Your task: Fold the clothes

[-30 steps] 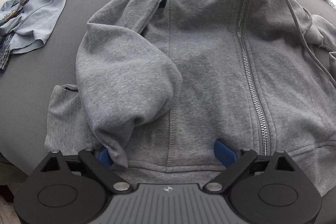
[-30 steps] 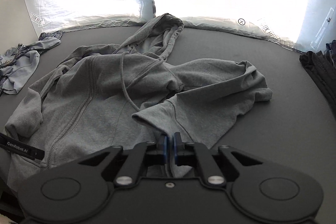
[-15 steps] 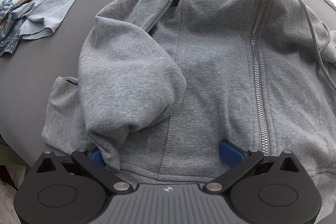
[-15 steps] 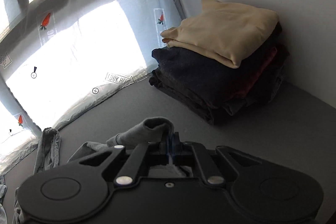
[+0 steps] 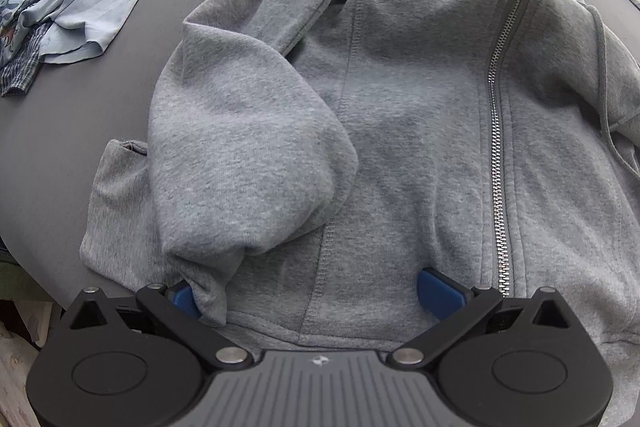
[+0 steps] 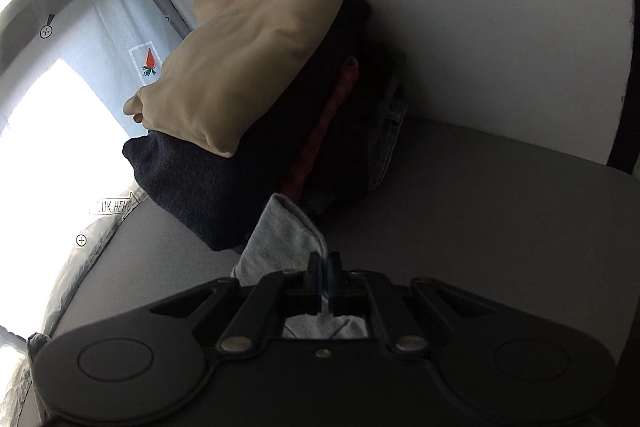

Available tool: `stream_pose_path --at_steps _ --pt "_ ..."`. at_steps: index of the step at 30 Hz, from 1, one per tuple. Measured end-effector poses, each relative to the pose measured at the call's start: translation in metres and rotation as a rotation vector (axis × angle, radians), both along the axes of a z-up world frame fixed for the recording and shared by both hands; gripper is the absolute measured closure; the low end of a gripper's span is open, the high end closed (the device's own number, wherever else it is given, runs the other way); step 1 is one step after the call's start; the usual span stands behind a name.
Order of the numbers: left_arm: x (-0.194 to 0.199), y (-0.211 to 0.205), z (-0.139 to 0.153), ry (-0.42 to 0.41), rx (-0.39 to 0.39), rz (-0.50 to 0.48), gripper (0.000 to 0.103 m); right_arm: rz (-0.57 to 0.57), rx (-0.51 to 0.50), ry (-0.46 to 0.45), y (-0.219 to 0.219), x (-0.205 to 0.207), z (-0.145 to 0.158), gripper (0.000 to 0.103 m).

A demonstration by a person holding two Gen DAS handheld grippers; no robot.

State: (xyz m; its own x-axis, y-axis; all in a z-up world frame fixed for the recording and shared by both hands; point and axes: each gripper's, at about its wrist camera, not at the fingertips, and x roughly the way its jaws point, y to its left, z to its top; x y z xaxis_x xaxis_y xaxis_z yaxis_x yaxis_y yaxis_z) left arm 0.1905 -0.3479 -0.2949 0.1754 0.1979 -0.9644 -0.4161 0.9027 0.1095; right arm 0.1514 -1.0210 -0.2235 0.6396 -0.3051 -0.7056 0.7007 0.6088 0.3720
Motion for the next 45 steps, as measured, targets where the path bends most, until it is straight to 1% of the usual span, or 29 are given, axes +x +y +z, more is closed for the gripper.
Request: stream_pose_path --at_steps 1,4,10,12,15,16,18,19,20,21,23,24,28,31,33,35,39,42,43,45 --pt "0.0 0.0 0.0 -0.001 0.001 -0.001 0.0 -0.006 -0.005 0.037 -0.001 0.002 -0.009 0.1" --pt "0.001 0.0 0.0 -0.001 -0.001 -0.001 0.0 -0.028 0.004 0.093 -0.005 0.008 -0.032 0.1" --pt "0.007 0.002 0.0 0.015 -0.011 0.002 0.0 -0.034 -0.029 0.206 -0.008 0.026 -0.058 0.1" --pt "0.007 0.002 -0.001 0.014 -0.012 0.002 0.0 -0.02 -0.076 0.242 -0.005 0.033 -0.062 0.097" --pt "0.004 0.003 -0.001 0.005 -0.014 0.0 0.0 0.035 -0.17 0.315 0.004 0.043 -0.061 0.093" --pt "0.003 0.004 -0.001 0.002 -0.016 0.0 0.0 0.052 -0.201 0.343 0.007 0.045 -0.06 0.089" --pt "0.001 0.001 -0.001 -0.003 -0.02 -0.001 0.0 0.077 -0.231 0.37 0.012 0.047 -0.059 0.085" --pt "0.001 0.001 0.0 -0.003 -0.02 -0.003 0.0 0.09 -0.238 0.372 0.016 0.046 -0.056 0.08" --pt "0.001 0.001 0.001 -0.005 -0.016 -0.009 0.0 0.099 -0.245 0.369 0.021 0.045 -0.053 0.074" --pt "0.001 0.0 0.002 -0.009 -0.01 -0.021 0.0 0.107 -0.251 0.364 0.025 0.044 -0.049 0.072" --pt "-0.001 -0.003 0.009 -0.023 -0.004 -0.048 0.001 0.142 -0.266 0.343 0.04 0.042 -0.039 0.07" --pt "-0.003 -0.003 0.015 -0.041 -0.016 -0.058 0.001 0.162 -0.269 0.33 0.047 0.041 -0.035 0.07" --pt "-0.006 0.008 0.05 -0.153 -0.127 -0.117 0.002 0.255 -0.254 0.269 0.088 0.051 -0.018 0.069" --pt "0.004 0.025 0.078 -0.239 -0.183 -0.135 0.002 0.348 -0.213 0.21 0.129 0.075 -0.01 0.067" --pt "0.02 0.043 0.094 -0.297 -0.219 -0.125 0.002 0.411 -0.176 0.179 0.159 0.092 -0.009 0.066" --pt "0.042 0.062 0.104 -0.348 -0.252 -0.123 0.002 0.478 -0.139 0.157 0.191 0.112 -0.008 0.066" --pt "0.098 0.089 0.112 -0.398 -0.309 -0.133 0.002 0.617 -0.08 0.122 0.271 0.16 -0.004 0.066" --pt "0.143 0.097 0.11 -0.43 -0.309 -0.13 0.002 0.696 -0.067 0.11 0.327 0.196 -0.001 0.065" --pt "0.16 0.099 0.108 -0.436 -0.296 -0.125 0.002 0.72 -0.072 0.107 0.345 0.207 0.0 0.065" --pt "0.188 0.103 0.102 -0.417 -0.22 -0.121 0.002 0.744 -0.091 0.111 0.368 0.223 0.001 0.065"
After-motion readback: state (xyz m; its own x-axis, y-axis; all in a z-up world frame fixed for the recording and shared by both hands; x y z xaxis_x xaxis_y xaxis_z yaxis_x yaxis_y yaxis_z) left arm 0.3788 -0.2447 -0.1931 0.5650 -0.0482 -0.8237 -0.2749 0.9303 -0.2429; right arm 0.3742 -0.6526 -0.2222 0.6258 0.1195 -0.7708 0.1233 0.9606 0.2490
